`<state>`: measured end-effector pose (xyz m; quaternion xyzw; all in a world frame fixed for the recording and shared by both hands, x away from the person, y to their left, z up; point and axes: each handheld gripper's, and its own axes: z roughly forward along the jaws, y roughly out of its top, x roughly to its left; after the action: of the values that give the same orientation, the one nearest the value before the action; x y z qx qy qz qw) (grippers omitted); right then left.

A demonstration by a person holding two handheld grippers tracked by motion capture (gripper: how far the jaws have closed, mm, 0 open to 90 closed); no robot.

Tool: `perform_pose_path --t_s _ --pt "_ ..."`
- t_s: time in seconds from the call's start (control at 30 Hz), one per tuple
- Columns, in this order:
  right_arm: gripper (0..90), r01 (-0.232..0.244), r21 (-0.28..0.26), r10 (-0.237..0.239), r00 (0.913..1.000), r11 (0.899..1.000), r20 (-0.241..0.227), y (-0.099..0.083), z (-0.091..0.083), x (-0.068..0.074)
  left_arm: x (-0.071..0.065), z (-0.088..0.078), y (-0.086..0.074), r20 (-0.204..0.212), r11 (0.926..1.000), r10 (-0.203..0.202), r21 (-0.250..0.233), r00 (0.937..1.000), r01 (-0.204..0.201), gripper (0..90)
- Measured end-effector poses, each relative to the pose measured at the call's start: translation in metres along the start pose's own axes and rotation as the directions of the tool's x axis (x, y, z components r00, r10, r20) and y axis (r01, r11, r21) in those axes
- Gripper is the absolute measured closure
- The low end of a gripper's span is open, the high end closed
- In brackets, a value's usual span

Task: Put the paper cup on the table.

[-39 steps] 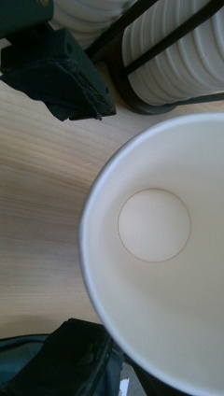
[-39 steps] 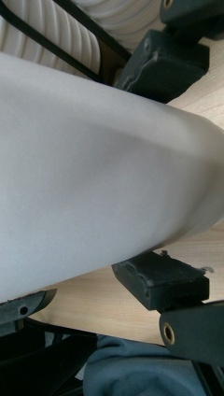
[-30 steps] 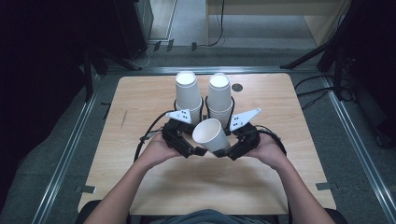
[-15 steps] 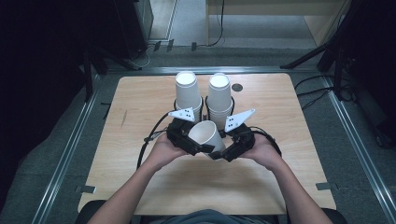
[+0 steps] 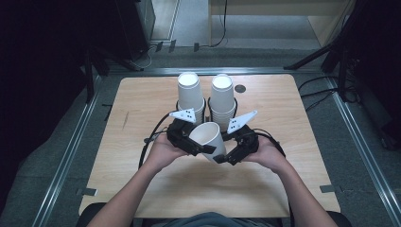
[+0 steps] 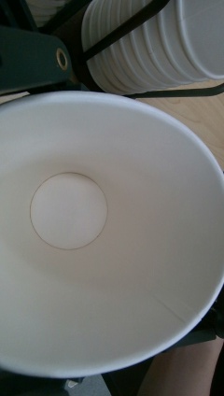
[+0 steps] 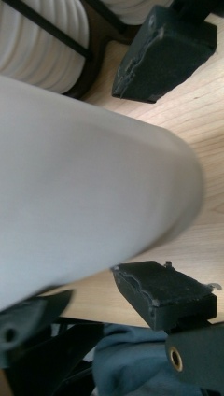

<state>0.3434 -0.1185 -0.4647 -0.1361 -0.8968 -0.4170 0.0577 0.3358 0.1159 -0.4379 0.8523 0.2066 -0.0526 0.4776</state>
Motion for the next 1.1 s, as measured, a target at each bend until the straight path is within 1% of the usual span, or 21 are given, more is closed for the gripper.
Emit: perform_pose_path --t_s 0.07,0.13,0.17,0.23,0.27,0.33,0.37,0.4,0.47,0.5,0.57,0.6,0.67,0.73,0.83,0.9,0.93,1.03,1.1 --pt "13.4 0.007 0.018 -0.007 0.9998 1.000 0.018 -0.002 -0.001 0.001 0.002 -0.002 0.000 0.000 1.0000 -0.003 0.001 1.0000 0.003 18.7" --pt "13.4 0.009 0.030 -0.010 0.9996 1.000 0.025 -0.003 -0.003 0.001 0.003 -0.004 -0.002 -0.014 0.9999 0.000 0.011 0.9999 0.000 18.7" --pt "13.4 0.004 0.034 -0.005 0.9993 0.999 0.037 -0.003 -0.003 0.002 0.002 -0.005 -0.002 -0.024 0.9999 0.005 0.016 0.9997 -0.005 18.7" --pt "13.5 0.000 0.038 -0.002 0.9987 0.999 0.051 -0.005 -0.005 0.003 0.002 -0.005 -0.002 -0.024 0.9997 0.008 0.025 0.9997 -0.008 18.7" --pt "13.6 0.006 0.032 -0.009 0.9976 0.999 0.069 -0.006 -0.006 0.003 0.003 -0.006 -0.003 -0.035 0.9991 0.017 0.039 0.9993 -0.015 18.7" --pt "13.6 0.007 0.036 -0.010 0.9960 0.999 0.089 -0.007 -0.007 0.004 0.003 -0.006 -0.003 -0.036 0.9989 0.016 0.046 0.9992 -0.014 18.6" --pt "13.6 -0.002 0.038 -0.001 0.9953 0.999 0.096 -0.008 -0.009 0.004 0.004 -0.007 -0.004 -0.033 0.9985 0.013 0.054 0.9994 -0.011 18.6" --pt "13.6 -0.008 0.036 0.005 0.9953 0.999 0.097 -0.009 -0.009 0.004 0.004 -0.007 -0.004 -0.041 0.9980 0.018 0.061 0.9990 -0.015 18.5" --pt "13.6 -0.019 0.028 0.016 0.9948 0.999 0.101 -0.009 -0.012 0.004 0.005 -0.008 -0.006 -0.041 0.9970 0.020 0.075 0.9990 -0.016 18.5" --pt "13.6 -0.027 0.025 0.024 0.9945 0.999 0.102 -0.010 -0.013 0.003 0.004 -0.009 -0.006 -0.050 0.9968 0.021 0.078 0.9985 -0.017 18.5" --pt "13.7 -0.034 0.023 0.031 0.9934 0.999 0.110 -0.012 -0.014 0.002 0.005 -0.011 -0.008 -0.053 0.9965 0.022 0.082 0.9984 -0.017 18.3" --pt "13.9 -0.035 0.025 0.032 0.9928 0.999 0.115 -0.013 -0.015 0.001 0.005 -0.013 -0.008 -0.060 0.9967 0.020 0.080 0.9980 -0.015 18.3" --pt "13.9 -0.035 0.025 0.032 0.9919 0.999 0.123 -0.014 -0.015 0.000 0.006 -0.014 -0.009 -0.061 0.9967 0.019 0.080 0.9980 -0.015 18.2" --pt "13.9 -0.032 0.031 0.028 0.9900 0.999 0.138 -0.016 -0.016 -0.002 0.006 -0.018 -0.011 -0.079 0.9969 0.021 0.078 0.9966 -0.015 18.1" --pt "13.9 -0.034 0.031 0.029 0.9897 0.999 0.140 -0.017 -0.017 -0.002 0.007 -0.022 -0.013 -0.085 0.9966 0.020 0.082 0.9962 -0.013 17.9" --pt "14.1 -0.039 0.032 0.034 0.9886 0.999 0.147 -0.018 -0.017 -0.003 0.007 -0.024 -0.015 -0.098 0.9964 0.019 0.085 0.9950 -0.010 17.8" --pt "14.1 -0.048 0.031 0.043 0.9879 0.998 0.149 -0.019 -0.018 -0.005 0.008 -0.026 -0.017 -0.095 0.9961 0.016 0.088 0.9953 -0.008 17.8" --pt "14.1 -0.052 0.031 0.046 0.9857 0.998 0.162 -0.020 -0.019 -0.006 0.009 -0.028 -0.018 -0.094 0.9958 0.017 0.091 0.9955 -0.008 17.5" --pt "14.2 -0.050 0.025 0.045 0.9844 0.998 0.170 -0.021 -0.020 -0.007 0.008 -0.030 -0.020 -0.103 0.9957 0.017 0.092 0.9945 -0.008 17.4"
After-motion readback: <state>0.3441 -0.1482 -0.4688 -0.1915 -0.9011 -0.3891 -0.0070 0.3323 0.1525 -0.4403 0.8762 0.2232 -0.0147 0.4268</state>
